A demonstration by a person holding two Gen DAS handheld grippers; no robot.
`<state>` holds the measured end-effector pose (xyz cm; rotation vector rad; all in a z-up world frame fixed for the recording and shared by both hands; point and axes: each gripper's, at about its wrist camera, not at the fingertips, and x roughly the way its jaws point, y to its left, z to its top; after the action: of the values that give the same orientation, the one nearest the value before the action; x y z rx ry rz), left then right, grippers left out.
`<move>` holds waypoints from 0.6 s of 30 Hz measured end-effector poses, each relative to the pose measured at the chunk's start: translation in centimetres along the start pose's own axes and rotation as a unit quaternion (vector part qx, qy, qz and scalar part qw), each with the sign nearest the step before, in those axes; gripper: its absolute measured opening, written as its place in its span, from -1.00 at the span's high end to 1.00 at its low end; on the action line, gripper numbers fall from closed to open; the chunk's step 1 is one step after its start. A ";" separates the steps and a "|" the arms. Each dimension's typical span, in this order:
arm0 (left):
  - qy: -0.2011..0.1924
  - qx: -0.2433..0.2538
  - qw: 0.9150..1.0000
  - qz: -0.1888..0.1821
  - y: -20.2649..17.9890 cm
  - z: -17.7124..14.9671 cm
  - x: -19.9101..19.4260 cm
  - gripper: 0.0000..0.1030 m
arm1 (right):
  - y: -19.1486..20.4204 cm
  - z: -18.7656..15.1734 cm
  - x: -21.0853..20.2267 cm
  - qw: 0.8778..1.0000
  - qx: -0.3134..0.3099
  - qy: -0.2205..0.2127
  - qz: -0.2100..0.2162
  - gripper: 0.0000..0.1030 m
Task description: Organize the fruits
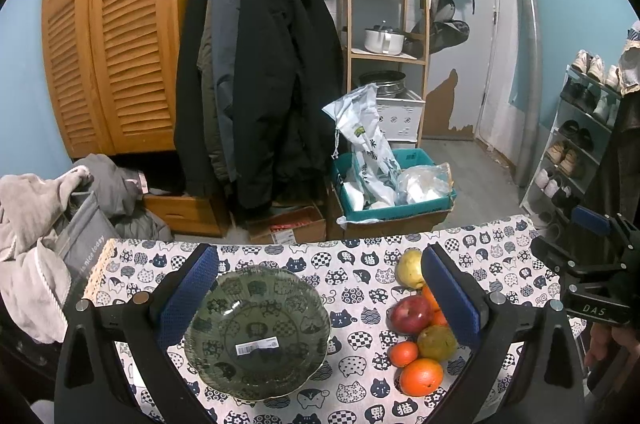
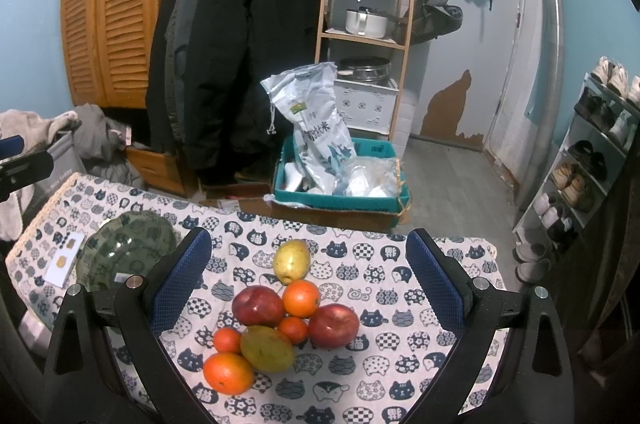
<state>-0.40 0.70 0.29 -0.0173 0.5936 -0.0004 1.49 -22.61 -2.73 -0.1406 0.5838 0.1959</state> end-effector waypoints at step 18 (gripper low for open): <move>0.001 -0.001 1.000 0.000 0.0 0.0 0.0 -0.99 | 0.1 0.1 0.0 1.000 0.001 0.000 0.000 -0.87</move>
<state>-0.42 0.75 0.30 -0.0198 0.5947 -0.0007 1.49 -22.46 -2.67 -0.1393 0.5842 0.1964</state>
